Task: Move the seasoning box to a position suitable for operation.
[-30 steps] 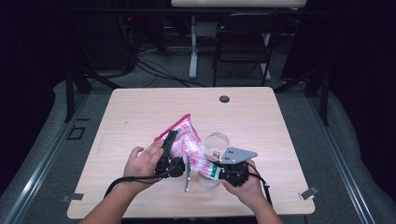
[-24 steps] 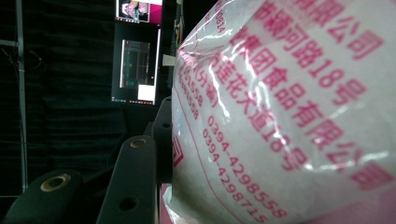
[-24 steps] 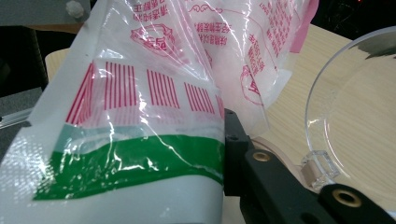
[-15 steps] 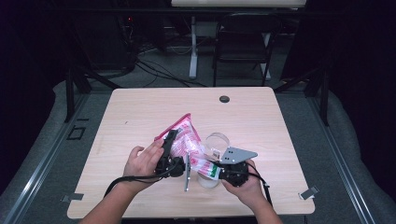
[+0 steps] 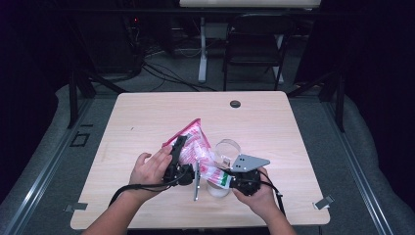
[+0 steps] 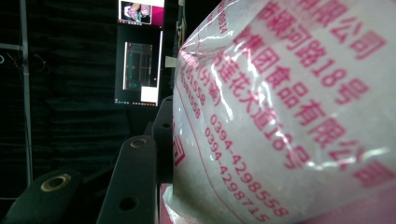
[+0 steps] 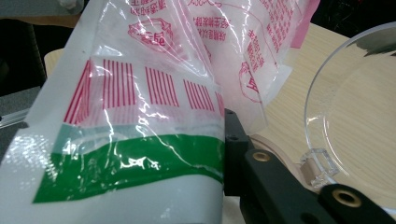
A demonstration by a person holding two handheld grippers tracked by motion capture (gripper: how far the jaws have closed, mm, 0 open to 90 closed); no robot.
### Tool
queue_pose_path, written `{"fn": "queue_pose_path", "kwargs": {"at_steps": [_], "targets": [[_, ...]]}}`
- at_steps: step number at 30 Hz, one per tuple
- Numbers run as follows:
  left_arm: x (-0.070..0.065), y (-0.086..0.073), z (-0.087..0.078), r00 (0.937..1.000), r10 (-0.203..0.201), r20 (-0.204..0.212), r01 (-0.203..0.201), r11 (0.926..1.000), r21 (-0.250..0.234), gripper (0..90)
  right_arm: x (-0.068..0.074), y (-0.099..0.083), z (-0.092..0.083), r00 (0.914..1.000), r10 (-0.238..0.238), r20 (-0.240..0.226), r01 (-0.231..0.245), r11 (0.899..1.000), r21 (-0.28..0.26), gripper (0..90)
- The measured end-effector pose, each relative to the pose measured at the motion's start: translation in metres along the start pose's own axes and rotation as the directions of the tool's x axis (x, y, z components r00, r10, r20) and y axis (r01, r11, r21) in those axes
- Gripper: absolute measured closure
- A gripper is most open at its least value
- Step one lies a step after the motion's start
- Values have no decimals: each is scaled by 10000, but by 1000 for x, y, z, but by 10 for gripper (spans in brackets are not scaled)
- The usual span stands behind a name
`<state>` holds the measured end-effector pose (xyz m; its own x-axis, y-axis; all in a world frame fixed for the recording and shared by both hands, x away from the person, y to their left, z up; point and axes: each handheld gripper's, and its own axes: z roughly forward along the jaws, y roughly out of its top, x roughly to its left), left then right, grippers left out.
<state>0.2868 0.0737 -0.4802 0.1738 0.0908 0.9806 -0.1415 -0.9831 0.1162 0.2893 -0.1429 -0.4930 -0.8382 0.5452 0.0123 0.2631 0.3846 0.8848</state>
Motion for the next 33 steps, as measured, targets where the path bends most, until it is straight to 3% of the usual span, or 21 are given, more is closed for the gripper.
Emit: {"fn": "queue_pose_path", "kwargs": {"at_steps": [11, 21, 33], "targets": [[0, 1, 0, 9999, 120, -31, -120, 9999, 30, 617, -2, -1, 0, 10000, -11, -10, 11, 10000, 81, 900], [-12, -4, 5, 9997, 53, 252, -57, 9999, 152, 626, 1, -3, 6, 9997, -210, 113, 205, 9987, 461, 900], [-11, -4, 3, 9997, 99, 227, -101, 9999, 91, 629, -2, -6, 7, 9999, 99, -54, -97, 9992, 388, 900]]}}
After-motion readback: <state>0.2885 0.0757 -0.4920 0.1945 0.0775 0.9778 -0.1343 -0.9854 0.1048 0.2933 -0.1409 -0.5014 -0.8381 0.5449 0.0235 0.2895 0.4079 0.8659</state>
